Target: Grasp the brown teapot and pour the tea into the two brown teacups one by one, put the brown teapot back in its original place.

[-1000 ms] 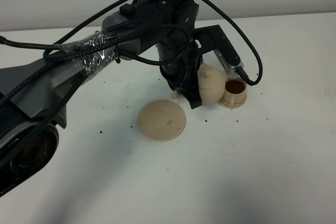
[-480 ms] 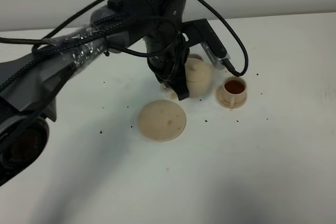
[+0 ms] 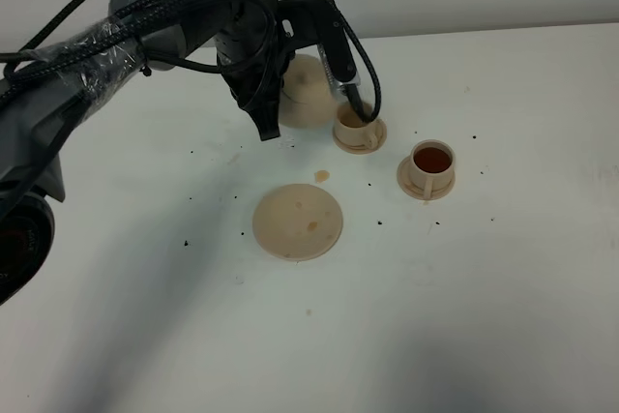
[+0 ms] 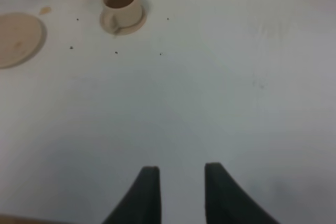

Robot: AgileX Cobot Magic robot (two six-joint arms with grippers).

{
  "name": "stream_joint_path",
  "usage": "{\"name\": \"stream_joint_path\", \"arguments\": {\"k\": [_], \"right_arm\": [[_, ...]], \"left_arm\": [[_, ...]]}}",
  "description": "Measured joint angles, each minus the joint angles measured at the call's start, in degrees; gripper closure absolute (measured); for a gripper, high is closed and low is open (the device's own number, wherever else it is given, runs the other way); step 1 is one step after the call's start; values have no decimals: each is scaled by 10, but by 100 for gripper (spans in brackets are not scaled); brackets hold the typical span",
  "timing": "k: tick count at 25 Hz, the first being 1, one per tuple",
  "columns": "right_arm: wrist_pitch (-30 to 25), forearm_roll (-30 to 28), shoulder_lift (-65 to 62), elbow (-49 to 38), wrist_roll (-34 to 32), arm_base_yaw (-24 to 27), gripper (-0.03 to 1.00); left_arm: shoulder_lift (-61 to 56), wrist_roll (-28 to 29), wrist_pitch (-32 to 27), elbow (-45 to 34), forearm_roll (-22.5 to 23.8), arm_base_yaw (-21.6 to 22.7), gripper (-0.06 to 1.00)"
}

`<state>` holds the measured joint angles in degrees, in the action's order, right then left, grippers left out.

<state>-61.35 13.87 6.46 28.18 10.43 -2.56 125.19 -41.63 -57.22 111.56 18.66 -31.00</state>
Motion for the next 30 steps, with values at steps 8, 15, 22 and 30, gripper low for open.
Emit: {"name": "stream_joint_path", "arguments": {"k": [8, 15, 22, 30], "right_arm": [[0, 0, 0, 0, 0, 0, 73], [0, 0, 0, 0, 0, 0, 73], [0, 0, 0, 0, 0, 0, 73], [0, 0, 0, 0, 0, 0, 73]], "left_arm": [[33, -75, 40, 0, 74, 1, 79], [49, -112, 71, 0, 87, 5, 79], [57, -117, 103, 0, 108, 5, 79], [81, -119, 133, 0, 130, 5, 79]]}}
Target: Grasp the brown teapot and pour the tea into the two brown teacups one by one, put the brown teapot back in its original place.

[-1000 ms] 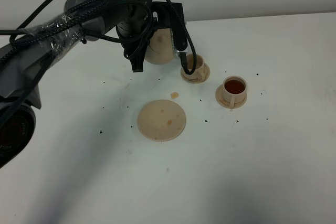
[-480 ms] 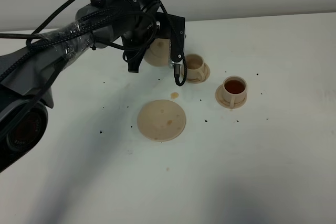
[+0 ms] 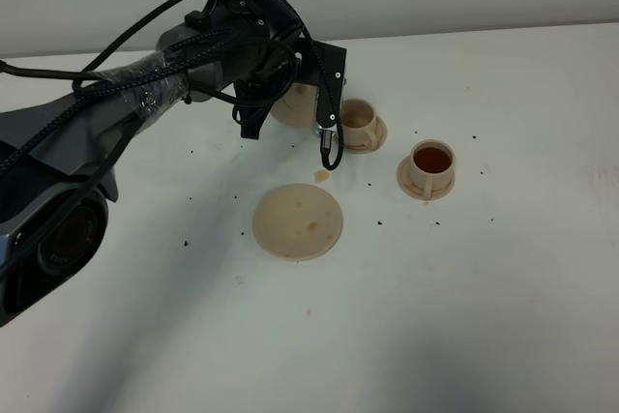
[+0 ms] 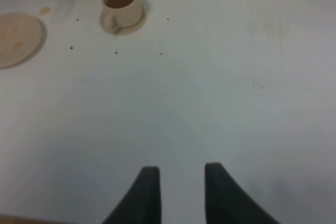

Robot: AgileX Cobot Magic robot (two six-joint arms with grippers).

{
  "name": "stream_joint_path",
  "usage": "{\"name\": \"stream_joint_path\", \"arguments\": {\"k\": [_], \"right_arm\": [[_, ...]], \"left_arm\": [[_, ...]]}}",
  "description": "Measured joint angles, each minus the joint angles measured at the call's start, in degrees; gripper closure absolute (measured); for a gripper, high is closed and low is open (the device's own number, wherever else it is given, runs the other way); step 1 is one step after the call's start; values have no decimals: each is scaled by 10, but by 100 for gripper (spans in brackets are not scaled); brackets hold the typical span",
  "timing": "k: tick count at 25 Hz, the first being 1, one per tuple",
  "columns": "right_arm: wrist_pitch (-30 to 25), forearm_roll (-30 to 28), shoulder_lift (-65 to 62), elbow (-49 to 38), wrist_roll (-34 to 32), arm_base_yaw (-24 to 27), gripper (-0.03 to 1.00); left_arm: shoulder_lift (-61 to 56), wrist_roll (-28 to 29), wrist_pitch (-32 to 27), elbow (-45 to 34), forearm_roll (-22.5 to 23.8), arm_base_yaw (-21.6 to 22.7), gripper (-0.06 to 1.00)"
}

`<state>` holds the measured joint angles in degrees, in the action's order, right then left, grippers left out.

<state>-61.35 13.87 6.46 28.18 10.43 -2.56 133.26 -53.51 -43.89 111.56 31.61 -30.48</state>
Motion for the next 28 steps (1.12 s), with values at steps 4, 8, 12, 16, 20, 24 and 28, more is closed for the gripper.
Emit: {"name": "stream_joint_path", "arguments": {"k": [4, 8, 12, 16, 20, 24, 28], "right_arm": [[0, 0, 0, 0, 0, 0, 73], [0, 0, 0, 0, 0, 0, 73], [0, 0, 0, 0, 0, 0, 73], [0, 0, 0, 0, 0, 0, 73], [0, 0, 0, 0, 0, 0, 73], [0, 0, 0, 0, 0, 0, 73], [0, 0, 0, 0, 0, 0, 73]], "left_arm": [[1, 0, 10, 0, 5, 0, 79], [2, 0, 26, 0, 20, 0, 79], [2, 0, 43, 0, 35, 0, 79], [2, 0, 57, 0, 42, 0, 79], [6, -2, 65, 0, 57, 0, 79], [13, -2, 67, 0, 82, -6, 79], [13, -2, 80, 0, 104, -11, 79]]}}
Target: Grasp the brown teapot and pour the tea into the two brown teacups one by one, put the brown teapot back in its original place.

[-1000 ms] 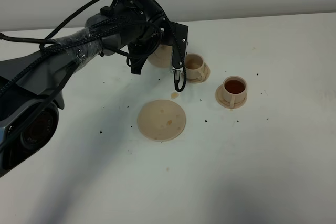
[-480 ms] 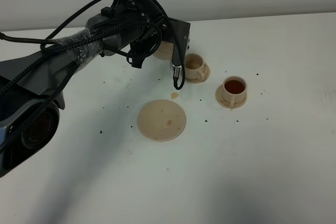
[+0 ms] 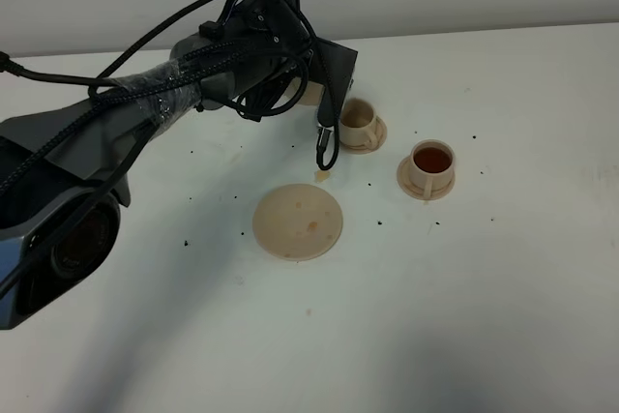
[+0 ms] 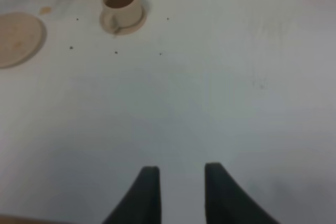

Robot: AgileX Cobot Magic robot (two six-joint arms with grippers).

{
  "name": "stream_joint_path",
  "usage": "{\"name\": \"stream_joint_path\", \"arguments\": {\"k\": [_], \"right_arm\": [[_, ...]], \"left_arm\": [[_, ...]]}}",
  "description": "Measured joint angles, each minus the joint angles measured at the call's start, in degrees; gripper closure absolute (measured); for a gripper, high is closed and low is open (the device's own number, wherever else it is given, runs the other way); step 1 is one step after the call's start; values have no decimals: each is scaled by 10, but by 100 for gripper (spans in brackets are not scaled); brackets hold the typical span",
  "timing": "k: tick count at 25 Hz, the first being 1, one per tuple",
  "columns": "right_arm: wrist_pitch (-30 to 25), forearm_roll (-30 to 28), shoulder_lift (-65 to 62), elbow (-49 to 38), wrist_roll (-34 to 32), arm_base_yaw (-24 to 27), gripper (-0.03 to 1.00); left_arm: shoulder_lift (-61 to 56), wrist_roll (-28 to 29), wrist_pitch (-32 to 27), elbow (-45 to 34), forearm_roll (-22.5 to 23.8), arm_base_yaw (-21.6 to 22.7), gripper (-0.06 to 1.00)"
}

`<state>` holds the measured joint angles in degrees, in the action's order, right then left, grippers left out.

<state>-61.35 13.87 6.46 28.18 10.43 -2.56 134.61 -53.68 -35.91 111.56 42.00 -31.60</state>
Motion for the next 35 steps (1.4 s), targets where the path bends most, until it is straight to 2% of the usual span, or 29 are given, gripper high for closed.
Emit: {"name": "stream_joint_path", "arguments": {"k": [6, 14, 19, 27, 35], "right_arm": [[0, 0, 0, 0, 0, 0, 73], [0, 0, 0, 0, 0, 0, 73], [0, 0, 0, 0, 0, 0, 73], [0, 0, 0, 0, 0, 0, 73], [0, 0, 0, 0, 0, 0, 73]], "left_arm": [[0, -1, 11, 0, 2, -6, 79], [0, -32, 11, 0, 3, -7, 79], [0, -54, 10, 0, 13, -7, 79], [5, -58, 20, 0, 45, -7, 79], [5, -89, 25, 0, 49, -7, 79]]}}
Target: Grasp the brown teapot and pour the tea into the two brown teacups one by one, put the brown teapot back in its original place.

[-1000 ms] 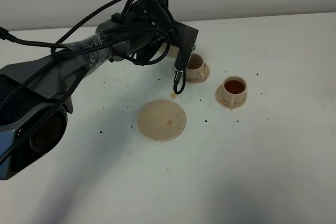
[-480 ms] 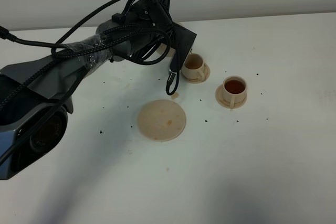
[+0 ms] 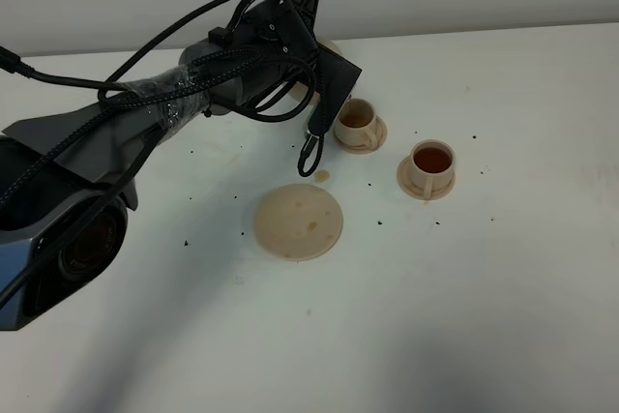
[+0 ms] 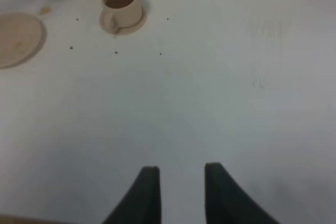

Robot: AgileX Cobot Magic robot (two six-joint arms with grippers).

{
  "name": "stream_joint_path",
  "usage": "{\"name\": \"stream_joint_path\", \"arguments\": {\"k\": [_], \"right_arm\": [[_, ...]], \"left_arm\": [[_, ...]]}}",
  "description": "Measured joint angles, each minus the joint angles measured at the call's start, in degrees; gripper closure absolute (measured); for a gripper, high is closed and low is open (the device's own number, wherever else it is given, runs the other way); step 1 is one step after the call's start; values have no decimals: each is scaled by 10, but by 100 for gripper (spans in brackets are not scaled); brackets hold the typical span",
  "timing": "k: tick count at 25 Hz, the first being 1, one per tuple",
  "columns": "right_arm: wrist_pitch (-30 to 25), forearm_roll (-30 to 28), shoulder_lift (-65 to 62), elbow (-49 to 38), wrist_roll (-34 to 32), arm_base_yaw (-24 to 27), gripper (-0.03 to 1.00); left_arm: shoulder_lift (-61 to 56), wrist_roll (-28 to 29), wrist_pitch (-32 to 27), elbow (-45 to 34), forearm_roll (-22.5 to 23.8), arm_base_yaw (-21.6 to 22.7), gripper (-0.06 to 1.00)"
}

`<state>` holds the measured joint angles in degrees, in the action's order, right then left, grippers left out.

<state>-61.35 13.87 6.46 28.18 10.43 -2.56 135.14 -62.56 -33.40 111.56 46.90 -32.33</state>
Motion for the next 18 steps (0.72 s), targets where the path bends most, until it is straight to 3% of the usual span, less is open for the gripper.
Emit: {"name": "stream_joint_path", "arguments": {"k": [18], "right_arm": [[0, 0, 0, 0, 0, 0, 73]], "left_arm": [[0, -71, 21, 0, 0, 0, 79]]}}
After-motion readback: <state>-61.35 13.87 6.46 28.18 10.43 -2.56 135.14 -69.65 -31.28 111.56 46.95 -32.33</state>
